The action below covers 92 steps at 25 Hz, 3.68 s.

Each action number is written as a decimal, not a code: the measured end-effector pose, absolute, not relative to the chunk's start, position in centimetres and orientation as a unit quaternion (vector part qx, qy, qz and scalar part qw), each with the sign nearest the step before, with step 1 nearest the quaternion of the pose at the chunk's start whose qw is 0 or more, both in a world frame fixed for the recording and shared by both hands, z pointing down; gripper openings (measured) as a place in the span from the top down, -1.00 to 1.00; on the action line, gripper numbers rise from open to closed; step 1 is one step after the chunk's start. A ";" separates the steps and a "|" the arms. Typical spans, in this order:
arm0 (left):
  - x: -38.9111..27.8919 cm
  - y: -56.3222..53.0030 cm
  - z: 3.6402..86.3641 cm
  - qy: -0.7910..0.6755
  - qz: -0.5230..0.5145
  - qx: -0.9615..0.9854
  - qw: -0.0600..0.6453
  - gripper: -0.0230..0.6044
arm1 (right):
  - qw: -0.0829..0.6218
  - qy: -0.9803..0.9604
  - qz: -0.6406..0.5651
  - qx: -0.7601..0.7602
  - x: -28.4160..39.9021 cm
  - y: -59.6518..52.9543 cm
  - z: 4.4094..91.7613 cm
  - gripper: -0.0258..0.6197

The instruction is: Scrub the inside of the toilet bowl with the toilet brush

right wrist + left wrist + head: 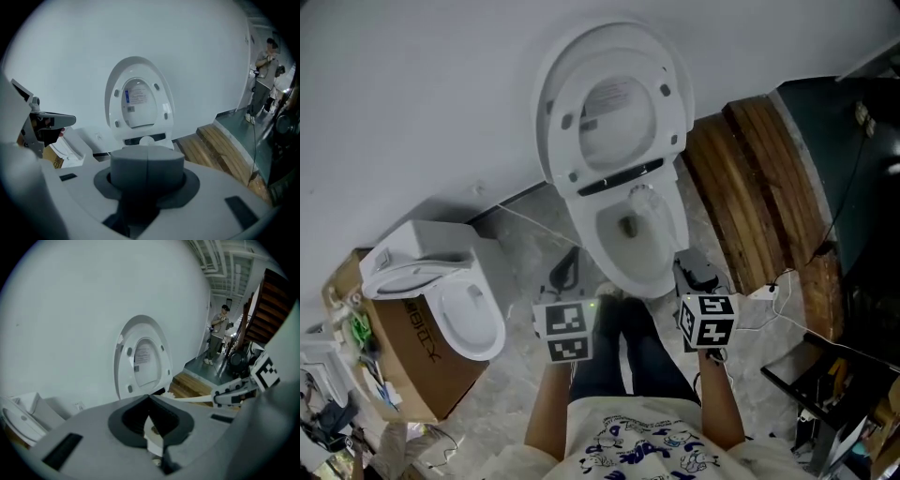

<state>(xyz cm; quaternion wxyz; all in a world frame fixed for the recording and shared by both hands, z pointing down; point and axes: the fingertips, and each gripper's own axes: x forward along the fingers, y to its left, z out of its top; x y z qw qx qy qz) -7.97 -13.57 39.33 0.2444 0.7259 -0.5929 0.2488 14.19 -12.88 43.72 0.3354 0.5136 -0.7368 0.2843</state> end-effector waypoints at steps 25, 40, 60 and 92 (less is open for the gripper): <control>-7.2 -15.2 49.6 -0.556 0.305 0.718 0.285 0.92 | 0.422 -0.680 0.368 0.473 14.2 -15.0 60.5 0.43; -6.4 -14.2 54.5 -0.537 0.328 0.717 0.302 0.92 | 0.438 -0.670 0.375 0.469 13.7 -18.2 67.2 0.43; -4.8 -11.2 58.9 -0.522 0.340 0.707 0.334 0.92 | 0.423 -0.652 0.390 0.494 12.2 -20.3 73.2 0.43; -3.6 -10.2 59.1 -0.513 0.340 0.713 0.335 0.92 | 0.571 -0.720 0.298 0.257 12.8 -10.7 74.7 0.42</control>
